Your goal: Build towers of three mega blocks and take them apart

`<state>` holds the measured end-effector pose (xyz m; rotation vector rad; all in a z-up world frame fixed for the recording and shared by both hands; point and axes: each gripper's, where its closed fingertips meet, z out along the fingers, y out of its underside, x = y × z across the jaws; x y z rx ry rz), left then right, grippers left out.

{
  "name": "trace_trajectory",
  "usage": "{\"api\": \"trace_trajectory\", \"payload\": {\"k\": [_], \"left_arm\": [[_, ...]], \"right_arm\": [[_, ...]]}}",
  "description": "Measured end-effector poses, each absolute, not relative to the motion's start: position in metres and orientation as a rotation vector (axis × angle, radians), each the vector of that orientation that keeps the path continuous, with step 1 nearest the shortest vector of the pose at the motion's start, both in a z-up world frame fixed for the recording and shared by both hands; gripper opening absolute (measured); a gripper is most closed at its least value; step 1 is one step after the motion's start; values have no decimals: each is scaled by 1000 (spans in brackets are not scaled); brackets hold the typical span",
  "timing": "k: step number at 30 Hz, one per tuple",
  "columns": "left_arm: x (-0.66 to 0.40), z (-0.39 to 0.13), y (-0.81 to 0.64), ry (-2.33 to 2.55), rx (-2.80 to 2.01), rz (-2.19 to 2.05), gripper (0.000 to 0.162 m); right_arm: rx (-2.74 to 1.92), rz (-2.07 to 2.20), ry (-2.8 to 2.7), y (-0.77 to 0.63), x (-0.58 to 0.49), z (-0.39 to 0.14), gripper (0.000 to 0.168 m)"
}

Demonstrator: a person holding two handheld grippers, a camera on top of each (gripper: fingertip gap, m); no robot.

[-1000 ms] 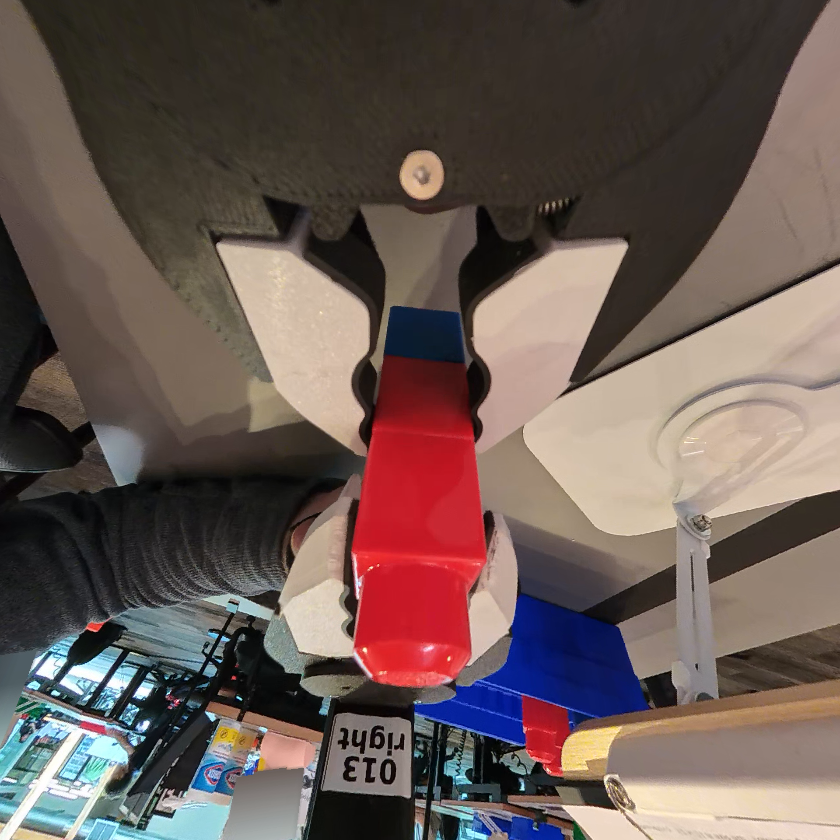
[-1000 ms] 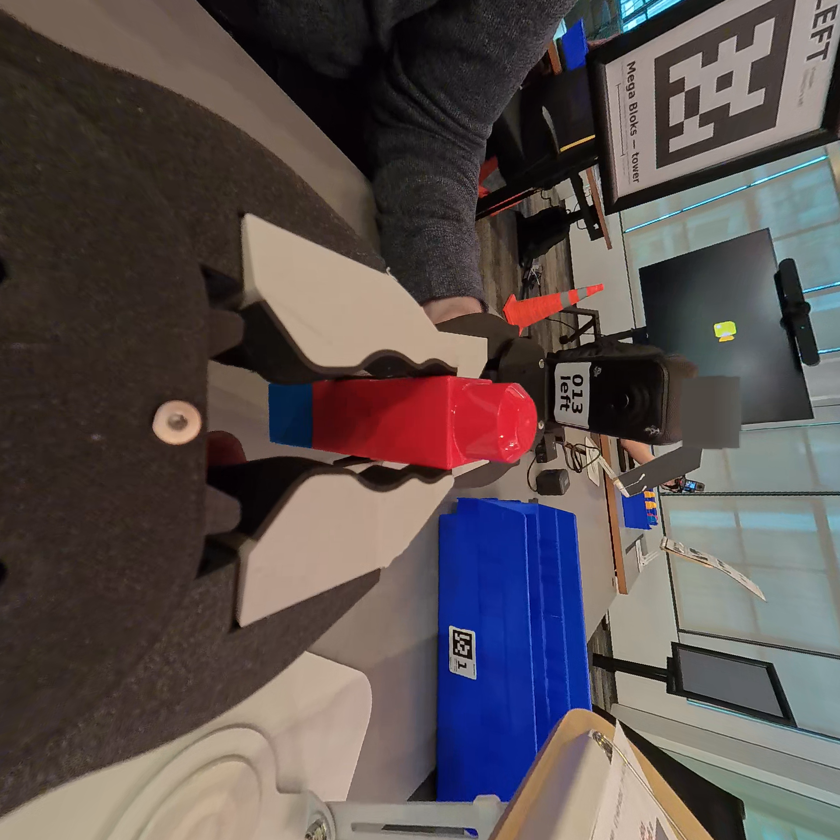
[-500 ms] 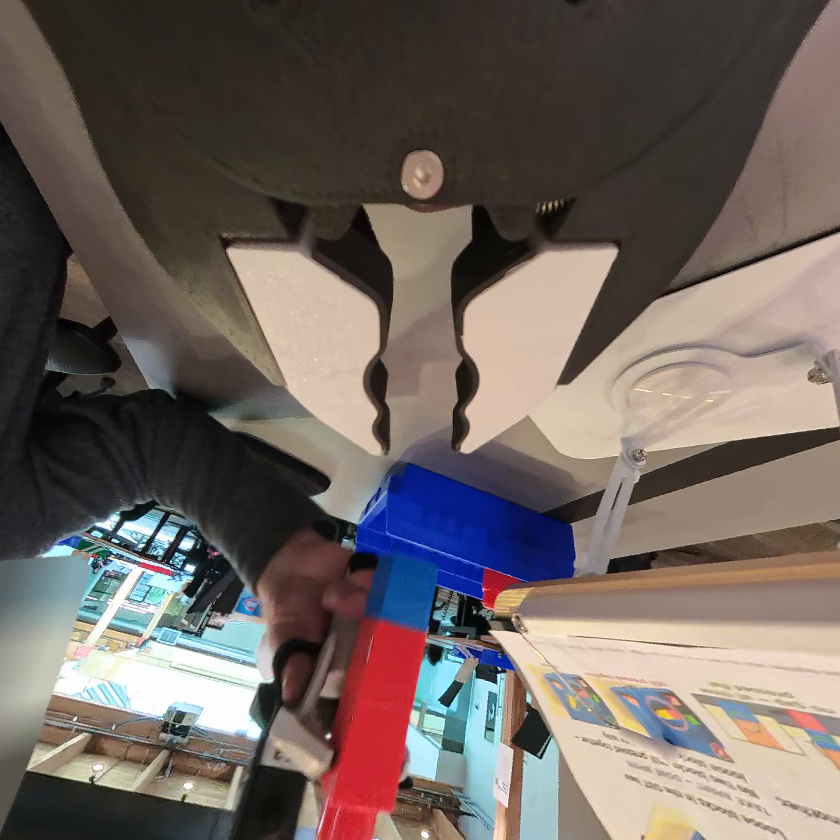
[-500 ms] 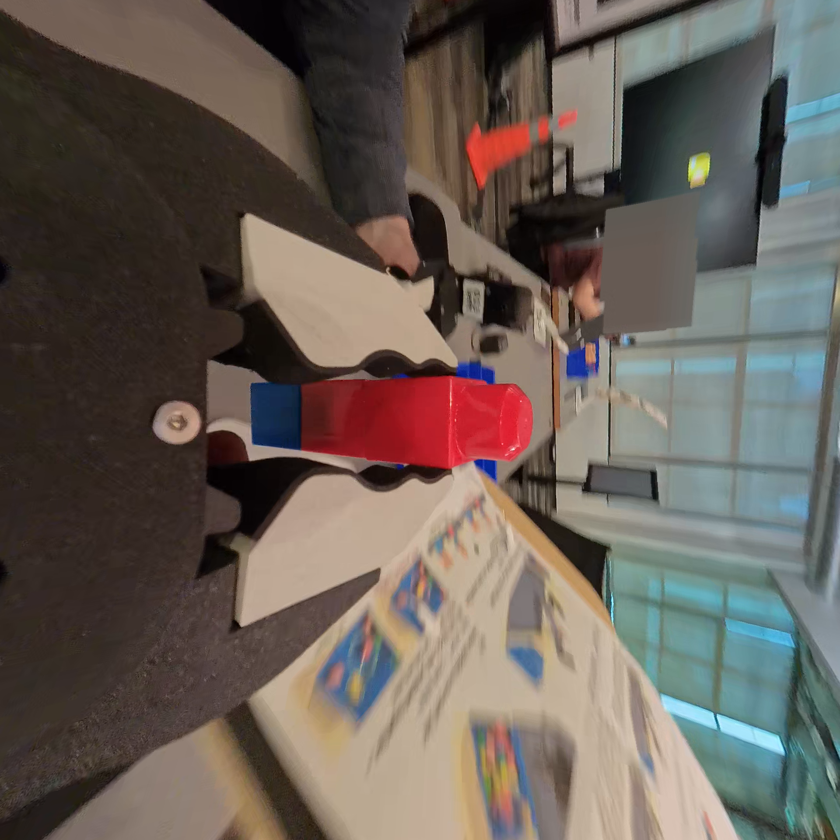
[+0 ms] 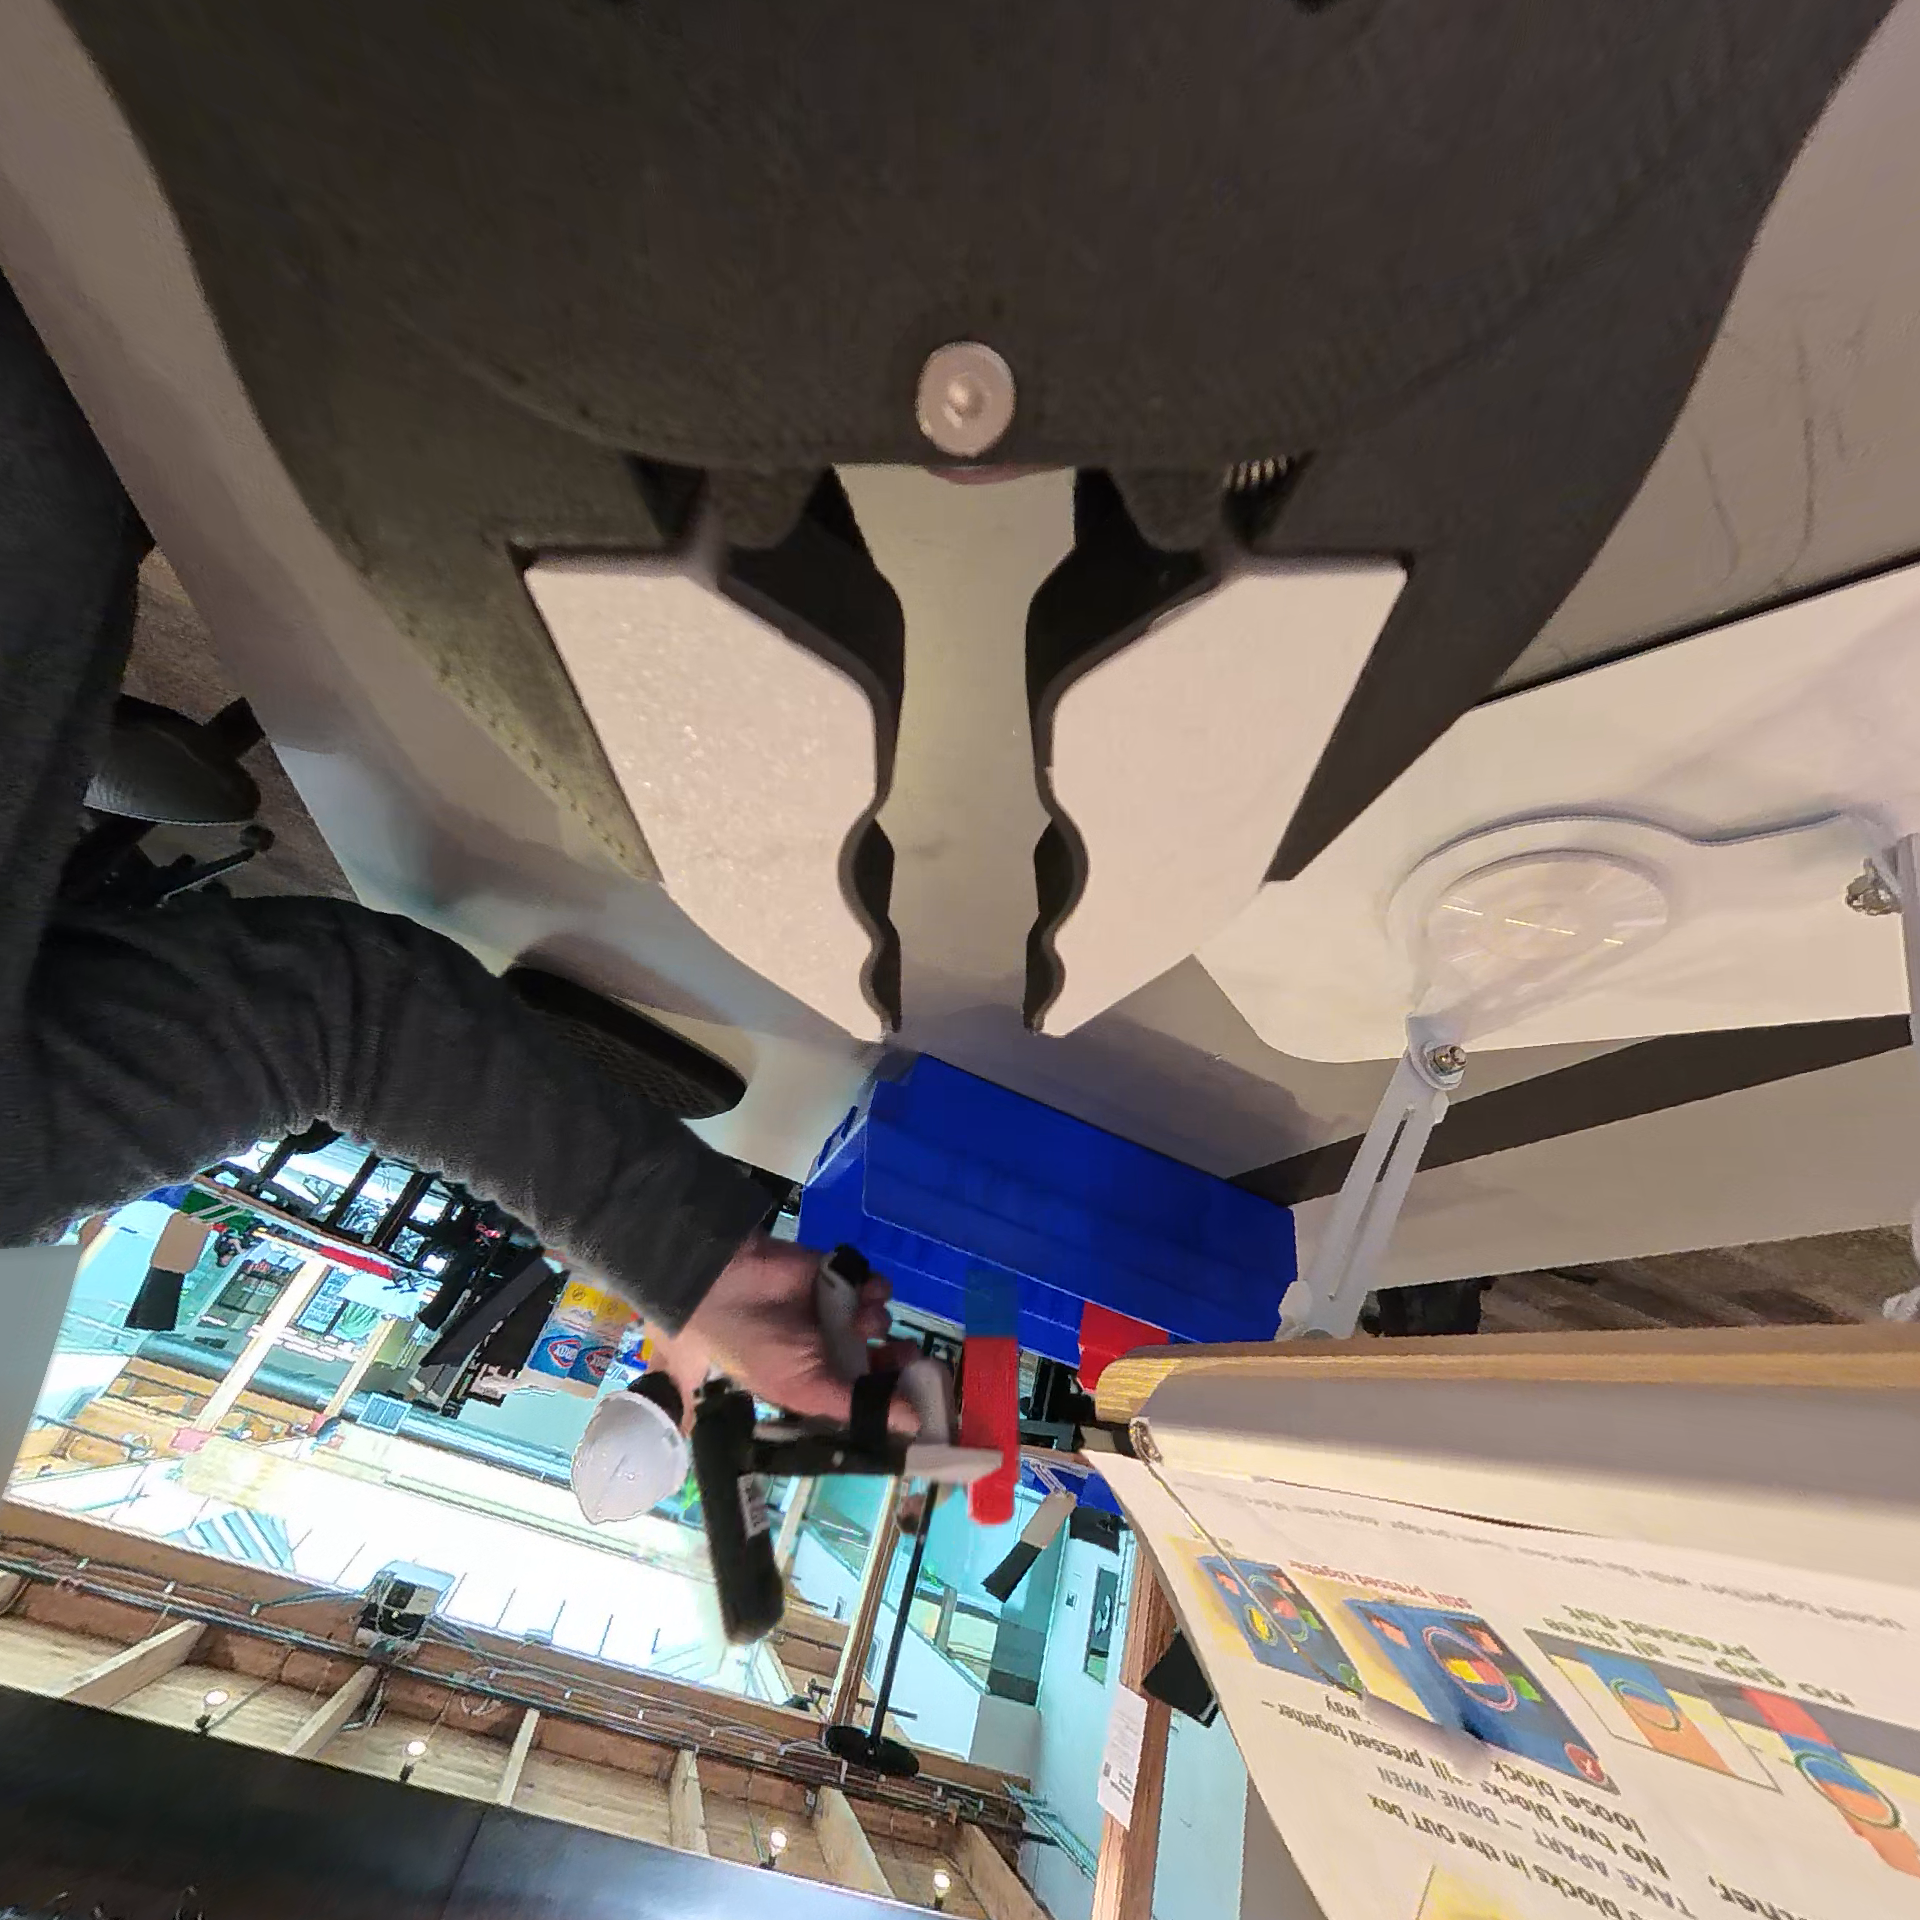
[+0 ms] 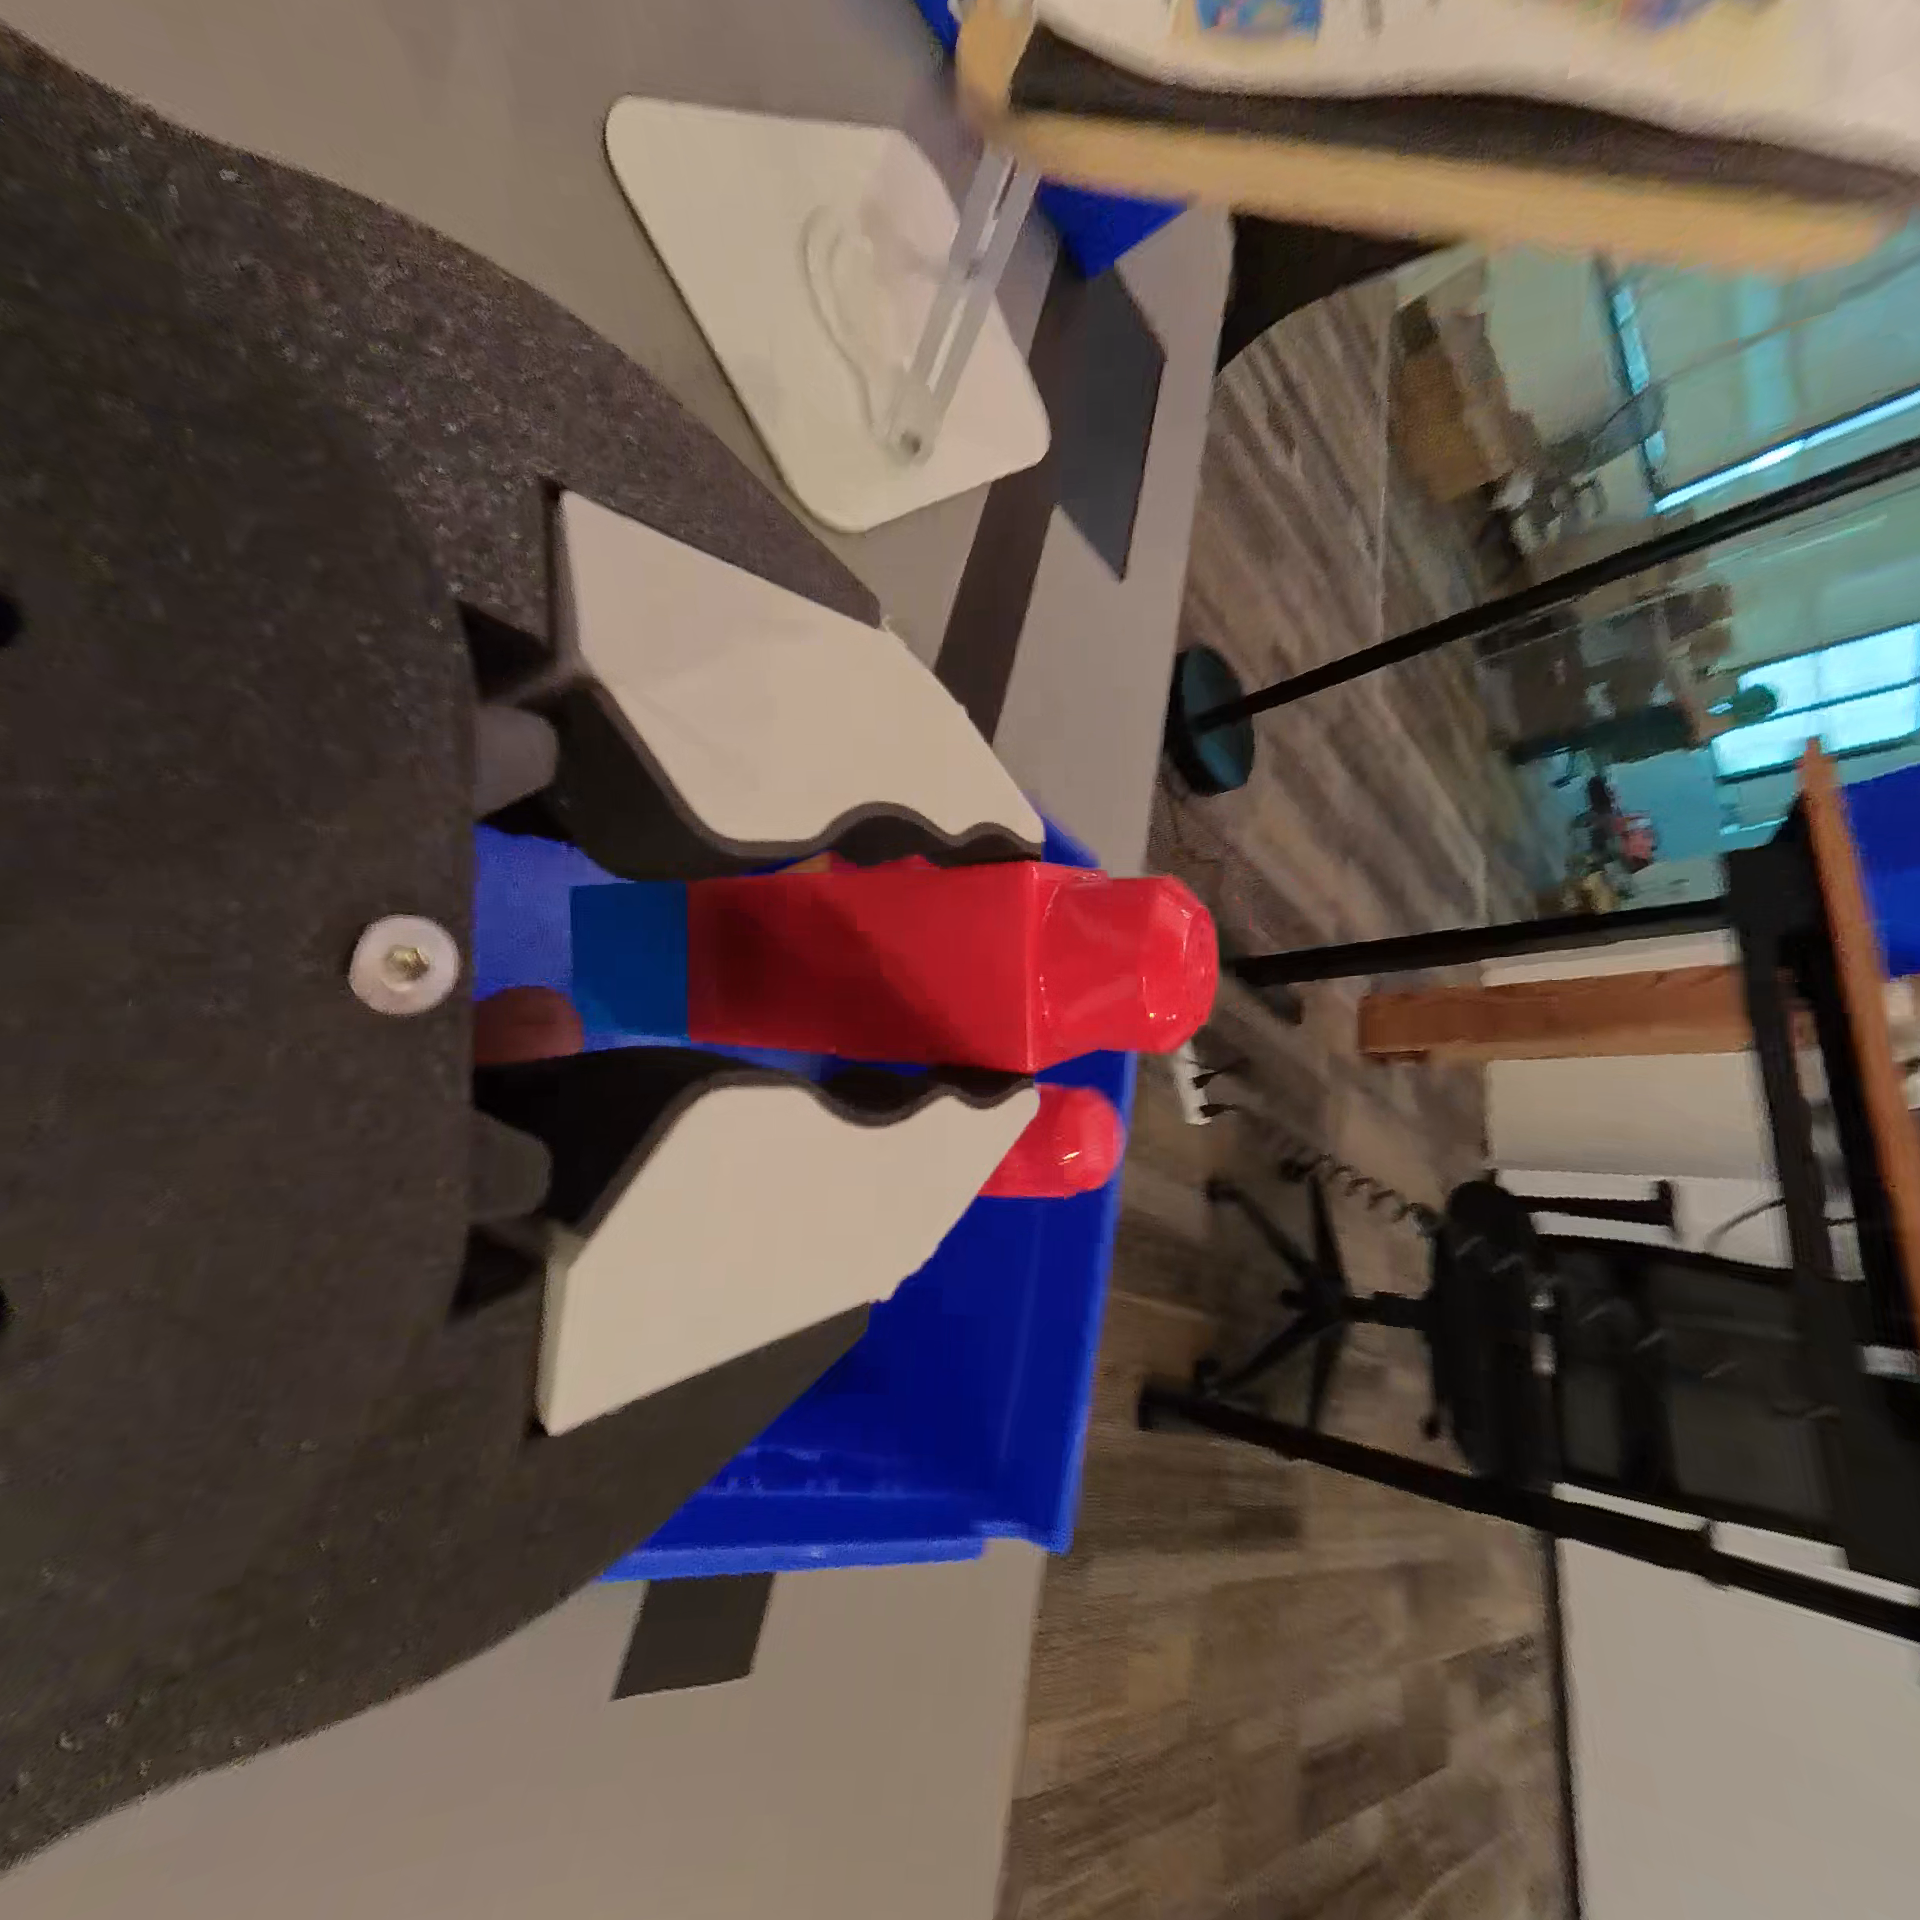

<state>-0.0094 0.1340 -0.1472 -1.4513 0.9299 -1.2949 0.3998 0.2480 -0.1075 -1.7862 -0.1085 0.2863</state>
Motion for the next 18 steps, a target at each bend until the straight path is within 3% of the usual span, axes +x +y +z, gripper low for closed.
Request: {"api": "trace_trajectory", "payload": {"k": [5,18], "left_arm": [[-10,-150,137,919,-1461,-1298,22],[-8,-154,136,933,-1463,-1297,22]], "right_arm": [[-1885,256,-23,269,419,-155,36],[-1934,185,-41,272,421,-184,37]]}}
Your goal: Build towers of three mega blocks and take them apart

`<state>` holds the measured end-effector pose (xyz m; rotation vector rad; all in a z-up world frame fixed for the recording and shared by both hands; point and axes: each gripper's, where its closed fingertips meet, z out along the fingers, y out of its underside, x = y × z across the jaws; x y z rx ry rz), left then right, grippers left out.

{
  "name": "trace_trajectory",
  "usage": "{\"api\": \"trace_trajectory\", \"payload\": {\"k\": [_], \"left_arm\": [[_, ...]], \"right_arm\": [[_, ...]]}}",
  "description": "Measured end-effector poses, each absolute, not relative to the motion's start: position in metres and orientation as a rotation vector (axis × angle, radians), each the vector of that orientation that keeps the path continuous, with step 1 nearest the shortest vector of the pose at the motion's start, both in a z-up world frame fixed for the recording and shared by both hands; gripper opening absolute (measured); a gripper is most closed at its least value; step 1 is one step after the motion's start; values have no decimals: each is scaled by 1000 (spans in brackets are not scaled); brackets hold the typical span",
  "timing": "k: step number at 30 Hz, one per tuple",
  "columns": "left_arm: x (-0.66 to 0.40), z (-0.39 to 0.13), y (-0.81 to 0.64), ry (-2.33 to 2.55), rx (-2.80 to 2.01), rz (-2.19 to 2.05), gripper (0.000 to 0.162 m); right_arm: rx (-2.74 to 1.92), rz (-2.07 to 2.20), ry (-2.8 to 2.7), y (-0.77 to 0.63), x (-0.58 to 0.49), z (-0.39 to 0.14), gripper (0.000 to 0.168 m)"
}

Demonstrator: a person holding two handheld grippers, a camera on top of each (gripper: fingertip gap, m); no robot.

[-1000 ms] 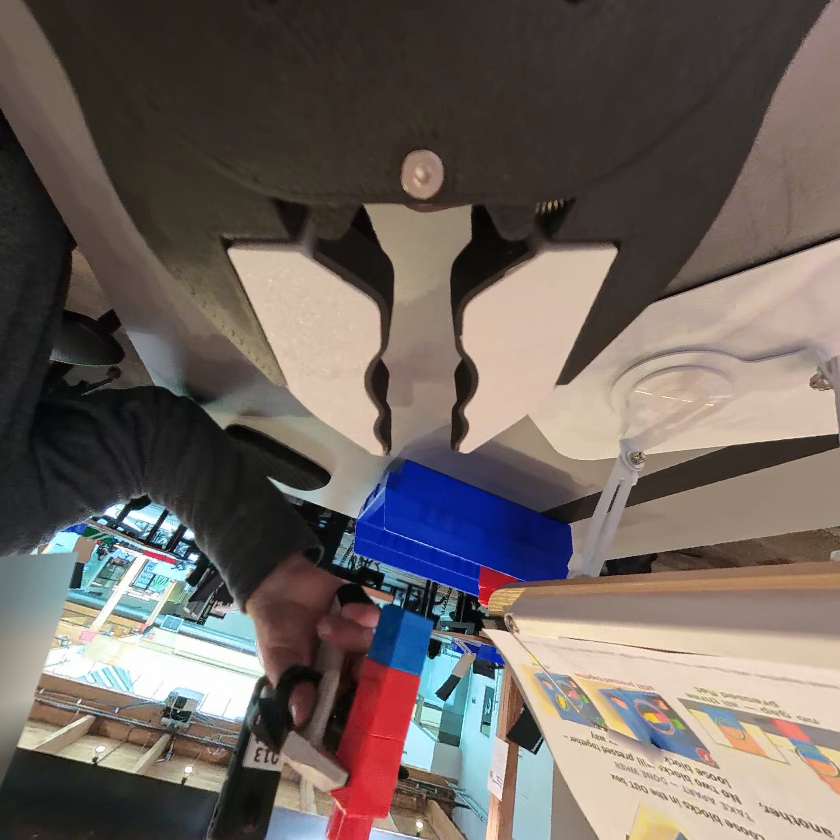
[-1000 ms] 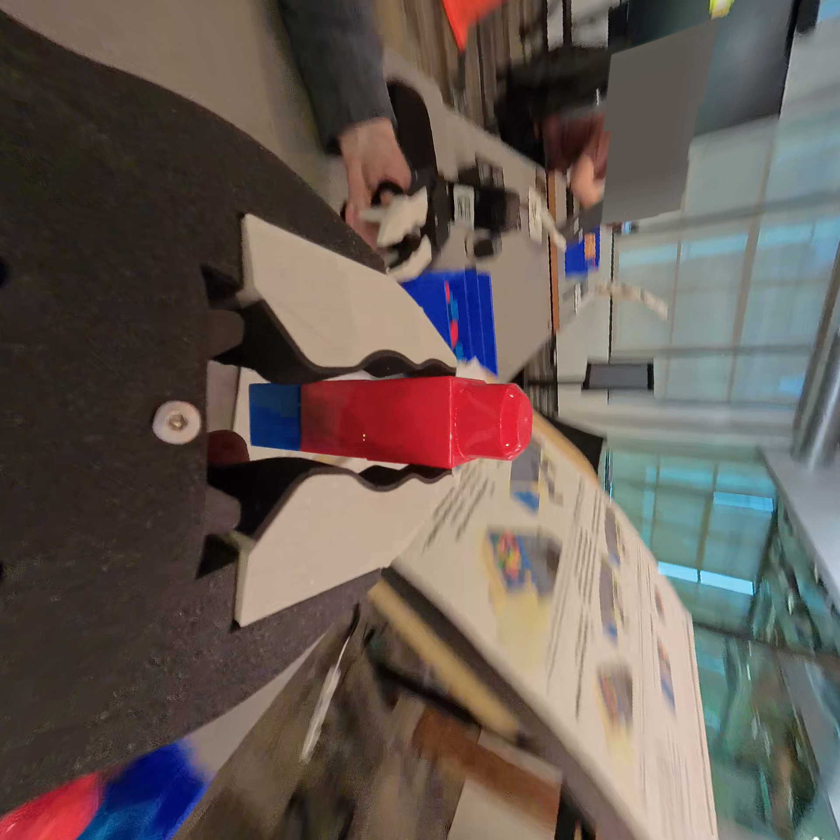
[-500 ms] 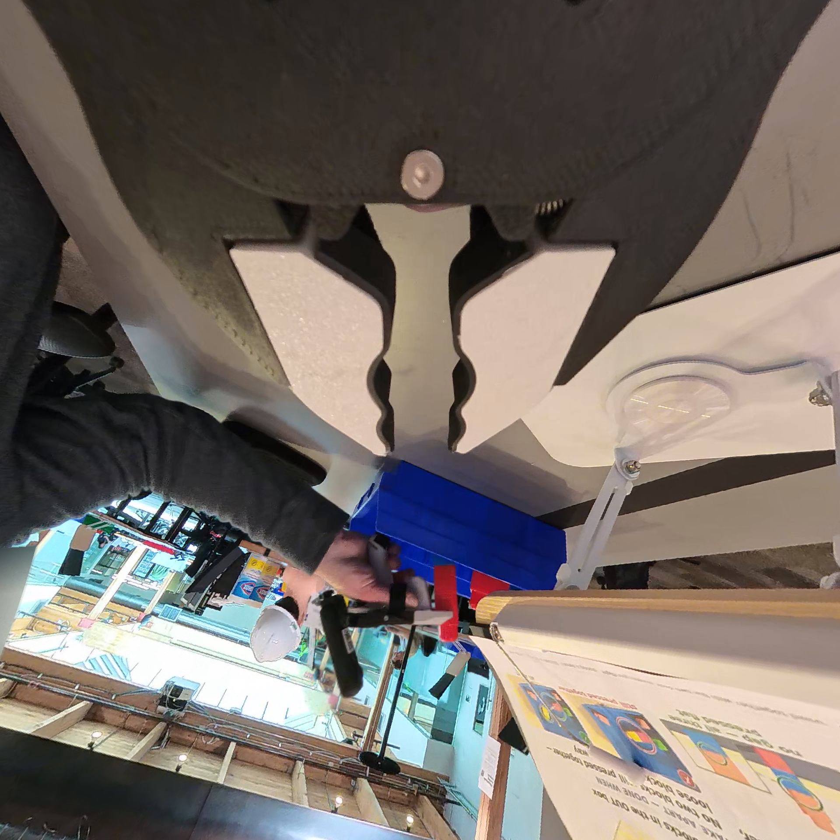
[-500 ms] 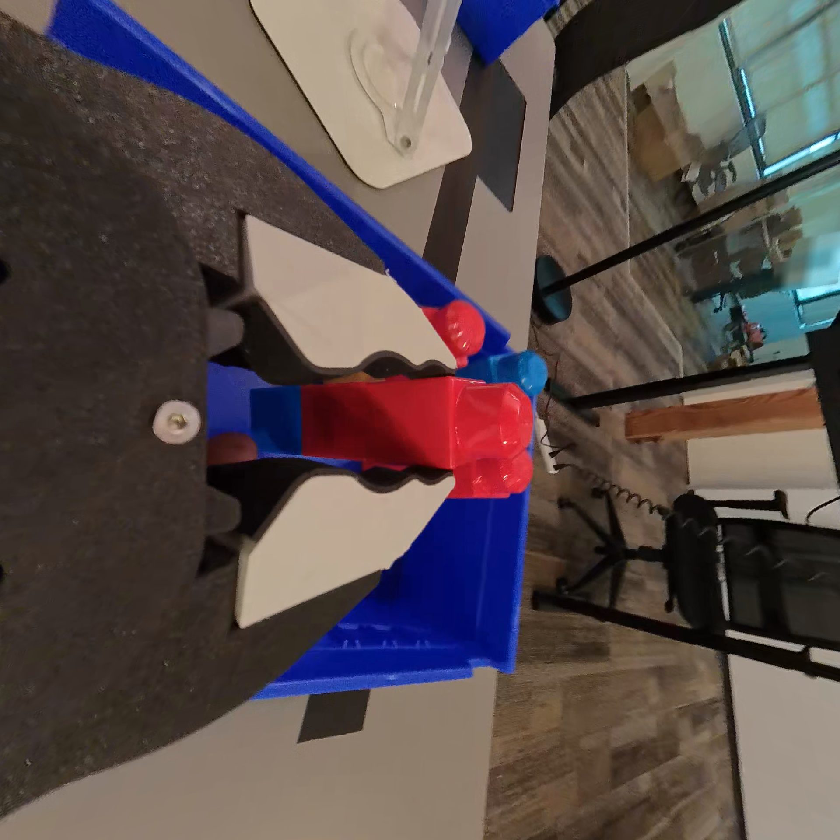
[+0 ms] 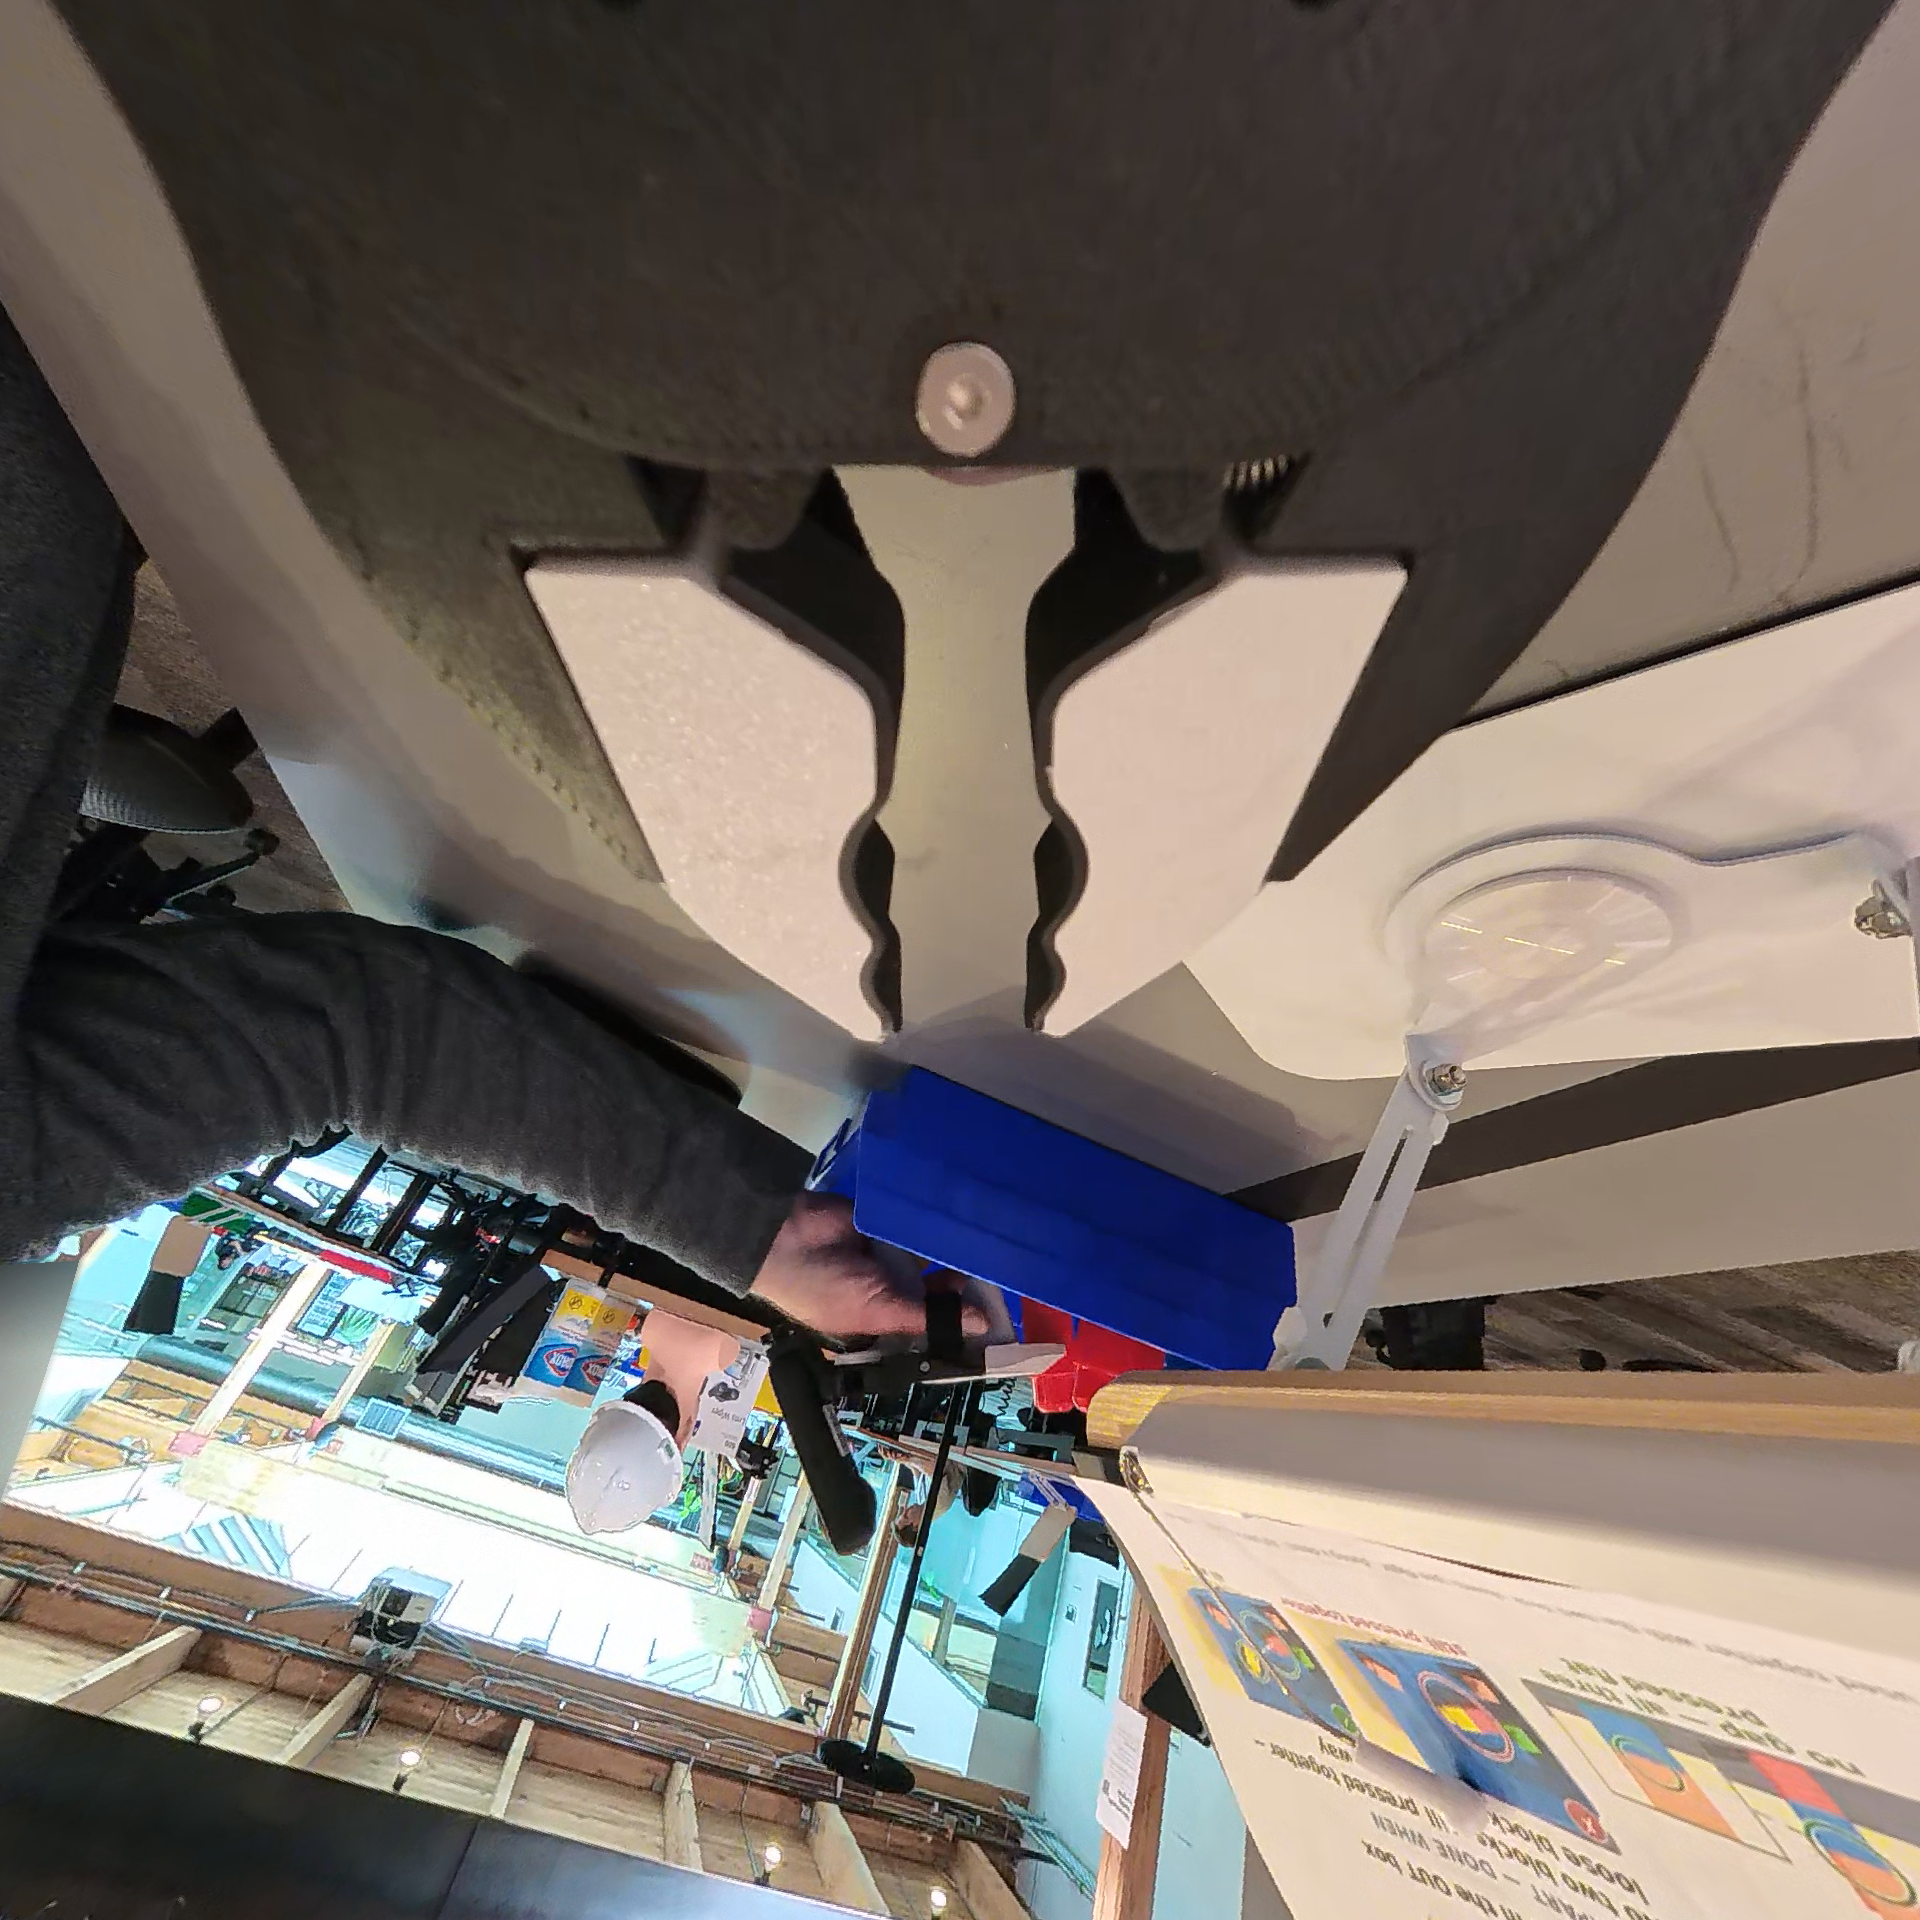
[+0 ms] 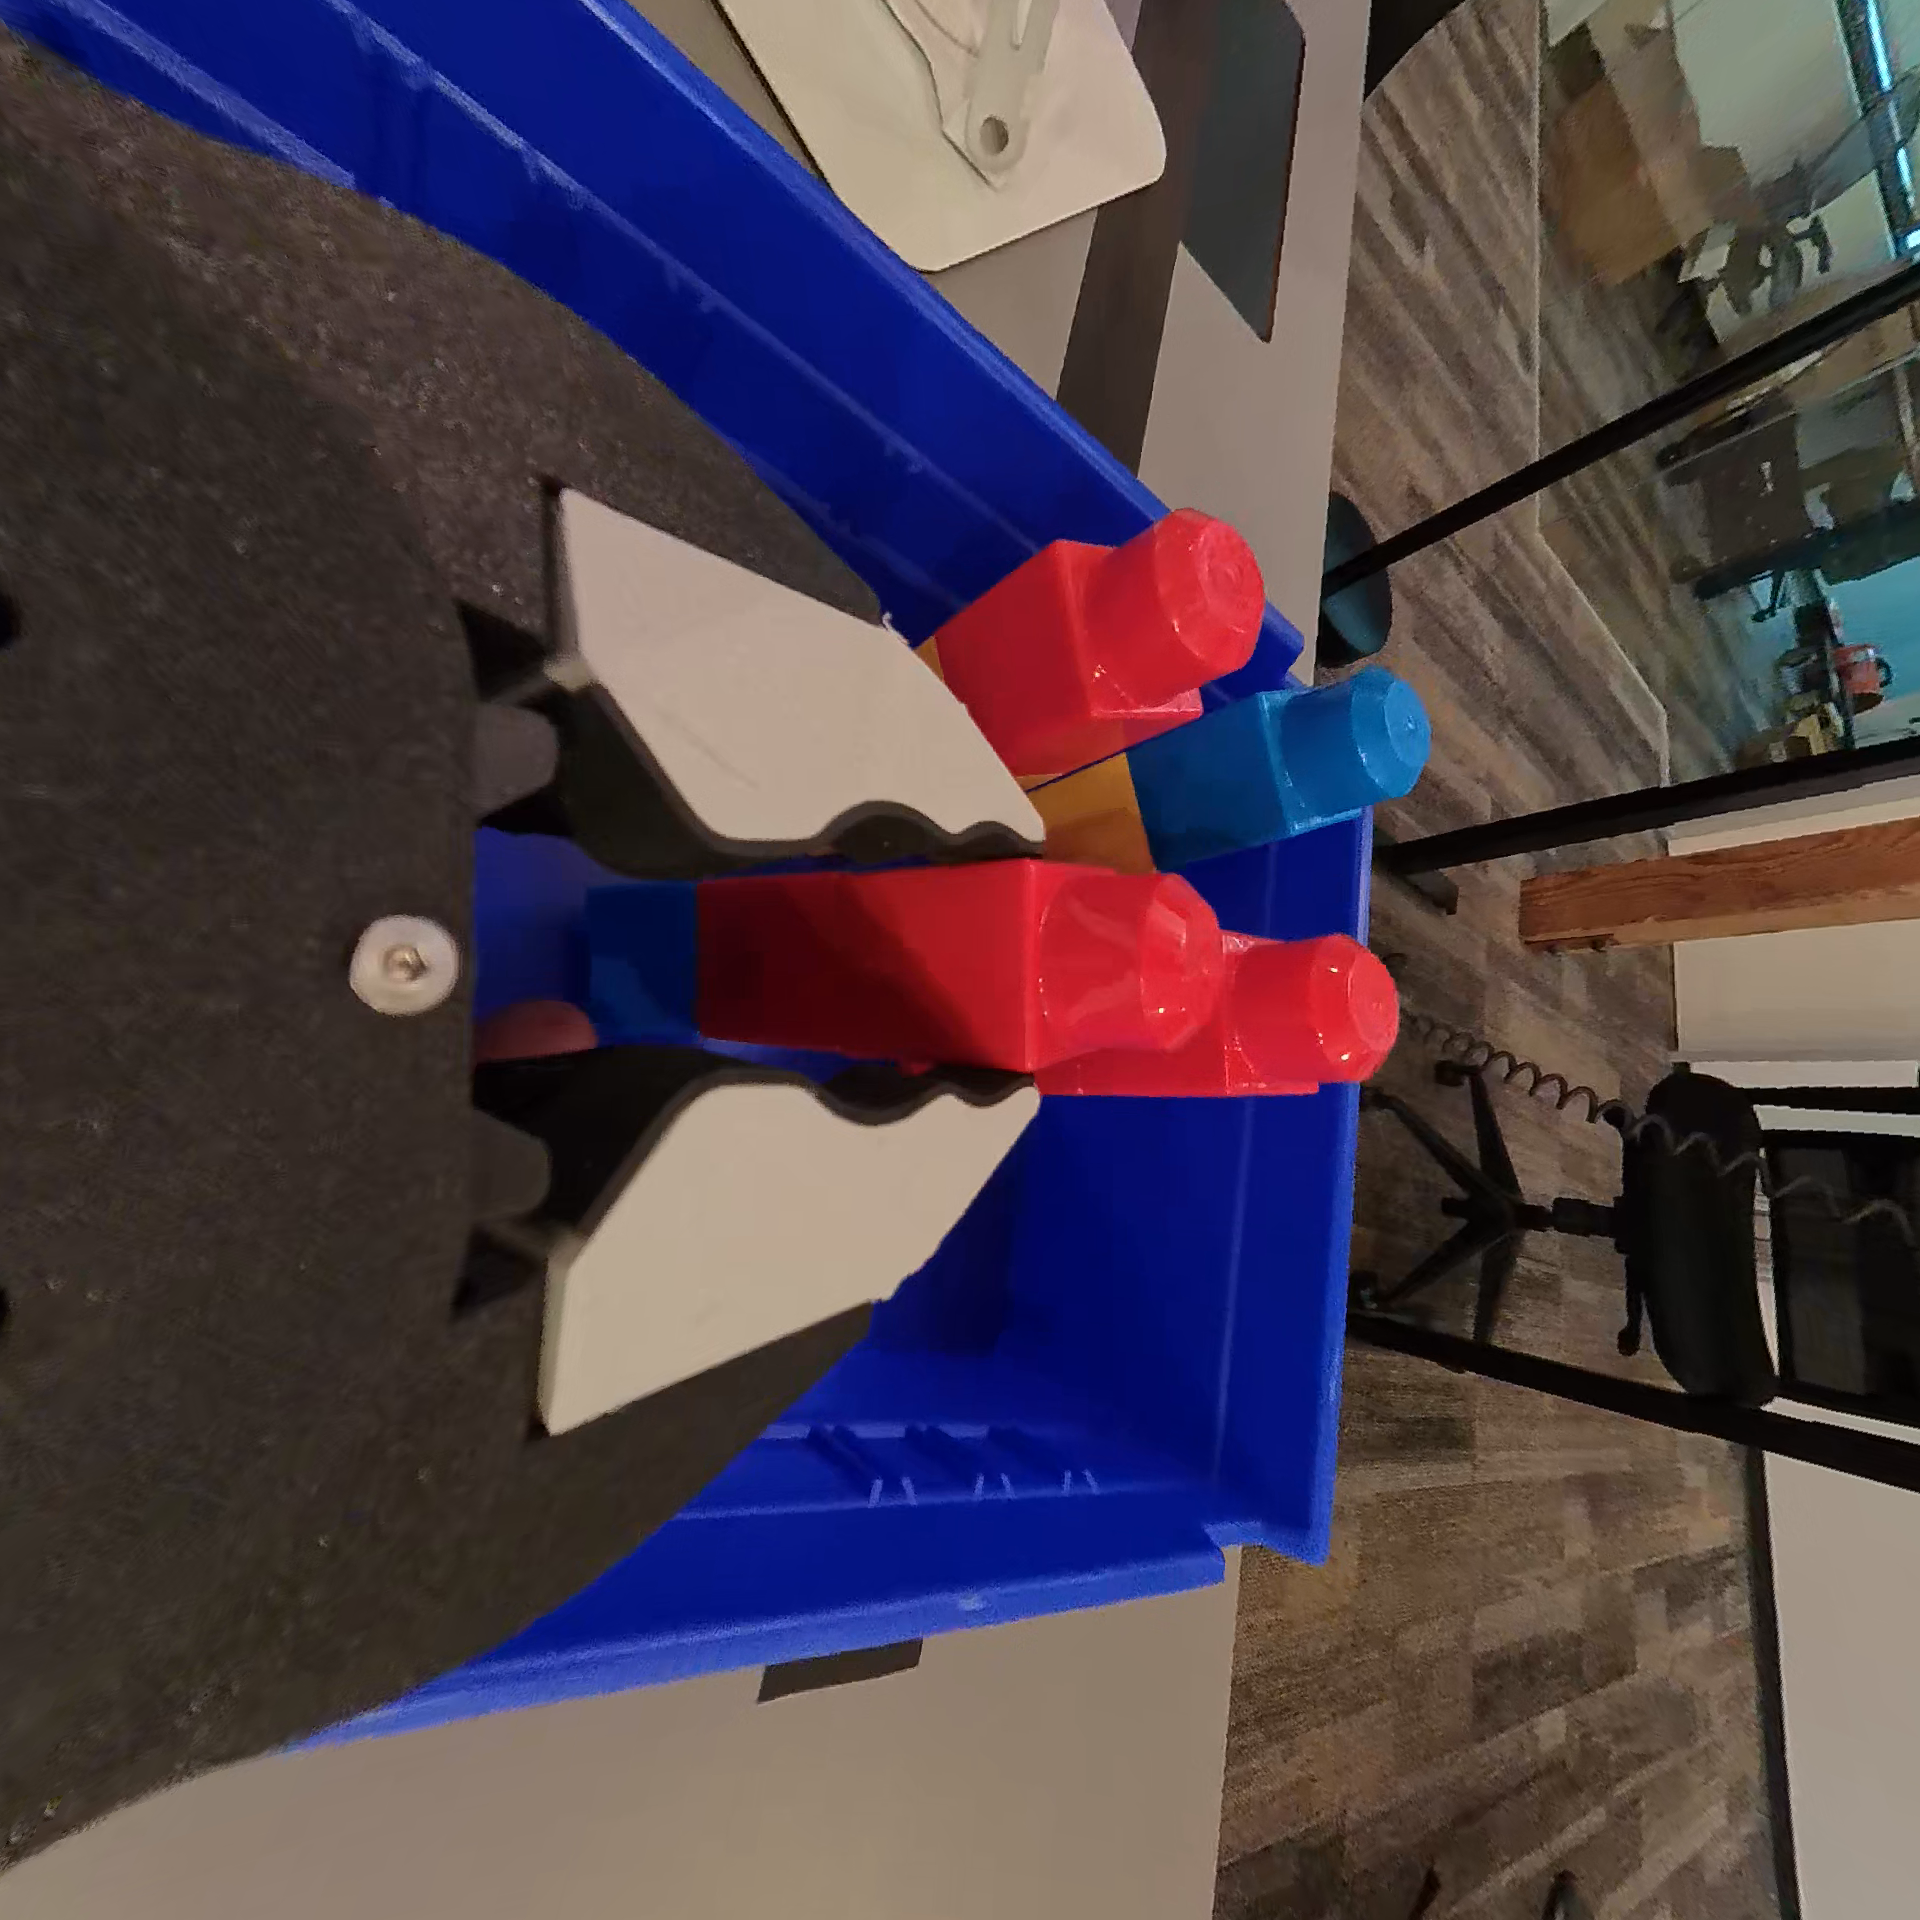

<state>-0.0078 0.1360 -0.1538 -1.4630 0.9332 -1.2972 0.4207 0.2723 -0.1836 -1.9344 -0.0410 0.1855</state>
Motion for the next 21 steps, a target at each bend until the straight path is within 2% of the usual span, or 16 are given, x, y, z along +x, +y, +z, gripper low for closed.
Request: {"api": "trace_trajectory", "payload": {"k": [10,21], "left_arm": [[-6,-154,134,945,-1456,-1302,22],[-7,-154,134,948,-1456,-1297,22]], "right_arm": [[-2068,130,-87,249,414,-194,39],[-2002,116,-124,272,408,-174,37]]}}
